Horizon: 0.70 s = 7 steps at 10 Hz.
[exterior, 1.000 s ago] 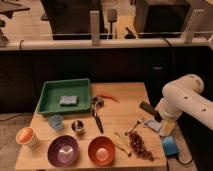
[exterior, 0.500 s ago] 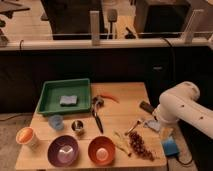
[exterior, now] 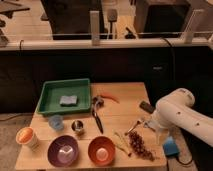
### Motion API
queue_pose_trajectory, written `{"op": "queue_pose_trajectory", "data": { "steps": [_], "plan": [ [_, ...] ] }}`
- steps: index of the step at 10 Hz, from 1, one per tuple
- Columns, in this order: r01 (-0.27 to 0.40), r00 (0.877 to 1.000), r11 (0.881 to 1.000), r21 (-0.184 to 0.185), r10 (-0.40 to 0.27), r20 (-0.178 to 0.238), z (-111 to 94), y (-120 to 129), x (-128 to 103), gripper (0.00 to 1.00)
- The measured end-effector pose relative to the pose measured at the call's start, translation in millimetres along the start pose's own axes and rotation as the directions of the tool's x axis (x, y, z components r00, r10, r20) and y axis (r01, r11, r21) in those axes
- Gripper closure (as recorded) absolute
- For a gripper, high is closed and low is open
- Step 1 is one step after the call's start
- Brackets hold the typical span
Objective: Place grapes in red bowl
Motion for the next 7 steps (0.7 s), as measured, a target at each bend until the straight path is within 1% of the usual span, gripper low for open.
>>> {"op": "queue_pose_trajectory", "data": {
  "steps": [3, 7],
  "plan": [
    [0.037, 0.999, 0.999, -0.003, -0.037, 0.011, 15, 11, -15, 0.2],
    [0.059, 0.998, 0.998, -0.006, -0.059, 0.027, 28, 22, -22, 0.2]
  ]
}}
